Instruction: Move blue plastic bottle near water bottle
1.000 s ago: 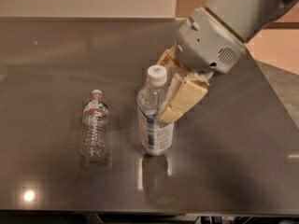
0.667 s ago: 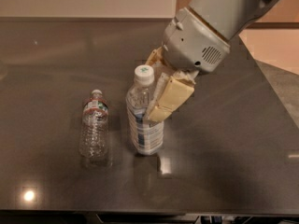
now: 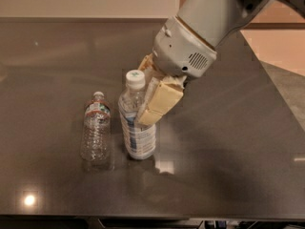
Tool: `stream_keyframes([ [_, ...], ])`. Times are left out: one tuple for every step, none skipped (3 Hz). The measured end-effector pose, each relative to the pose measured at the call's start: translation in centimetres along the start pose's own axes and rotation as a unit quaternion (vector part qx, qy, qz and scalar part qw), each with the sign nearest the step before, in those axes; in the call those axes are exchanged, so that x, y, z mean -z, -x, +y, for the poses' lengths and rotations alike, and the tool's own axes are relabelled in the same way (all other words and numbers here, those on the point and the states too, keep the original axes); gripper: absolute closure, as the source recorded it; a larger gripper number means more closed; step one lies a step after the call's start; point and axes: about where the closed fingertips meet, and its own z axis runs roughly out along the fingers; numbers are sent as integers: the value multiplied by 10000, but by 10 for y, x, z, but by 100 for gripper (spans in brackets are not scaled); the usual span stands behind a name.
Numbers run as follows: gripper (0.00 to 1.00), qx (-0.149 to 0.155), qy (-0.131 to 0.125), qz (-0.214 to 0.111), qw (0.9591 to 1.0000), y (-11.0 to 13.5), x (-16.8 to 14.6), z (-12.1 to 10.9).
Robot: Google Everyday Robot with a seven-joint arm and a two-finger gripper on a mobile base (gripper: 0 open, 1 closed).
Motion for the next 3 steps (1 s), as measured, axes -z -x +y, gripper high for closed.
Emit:
stream_keyframes([
  [100, -32, 7, -80, 10000, 1, -7, -5],
  [83, -73, -66, -83, 9999, 3, -11, -11],
  [59, -77, -189, -99, 9997, 2, -14, -15],
])
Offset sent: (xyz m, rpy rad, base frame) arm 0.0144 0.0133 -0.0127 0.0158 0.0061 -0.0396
